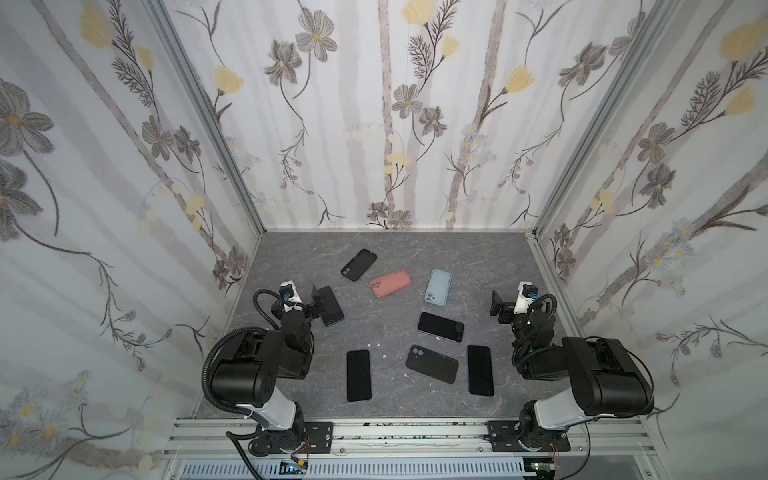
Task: Put the phone into the phone case
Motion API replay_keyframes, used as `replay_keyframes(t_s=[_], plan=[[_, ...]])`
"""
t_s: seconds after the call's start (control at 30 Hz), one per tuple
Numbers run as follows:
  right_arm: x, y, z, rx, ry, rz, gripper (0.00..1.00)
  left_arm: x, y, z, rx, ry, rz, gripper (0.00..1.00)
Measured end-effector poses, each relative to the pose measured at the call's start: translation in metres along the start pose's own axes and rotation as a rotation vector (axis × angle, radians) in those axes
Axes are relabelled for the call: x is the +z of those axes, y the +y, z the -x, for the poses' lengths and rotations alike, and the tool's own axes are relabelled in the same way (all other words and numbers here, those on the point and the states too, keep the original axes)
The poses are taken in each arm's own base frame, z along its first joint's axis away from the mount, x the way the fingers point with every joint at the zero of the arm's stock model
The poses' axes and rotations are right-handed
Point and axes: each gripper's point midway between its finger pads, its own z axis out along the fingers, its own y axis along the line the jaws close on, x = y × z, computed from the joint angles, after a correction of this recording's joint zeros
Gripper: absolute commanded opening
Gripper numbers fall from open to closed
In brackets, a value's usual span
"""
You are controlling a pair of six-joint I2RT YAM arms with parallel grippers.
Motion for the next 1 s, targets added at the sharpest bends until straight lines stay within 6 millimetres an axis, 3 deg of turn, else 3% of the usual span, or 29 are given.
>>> replay_keyframes(t_s=[1.0], plan=[[0.0010,0.0000,0.0014,-0.001,-0.003,0.000,0.99,0.0040,-0.0019,-0.0015,-0.003,0.017,-0.039,1.00]])
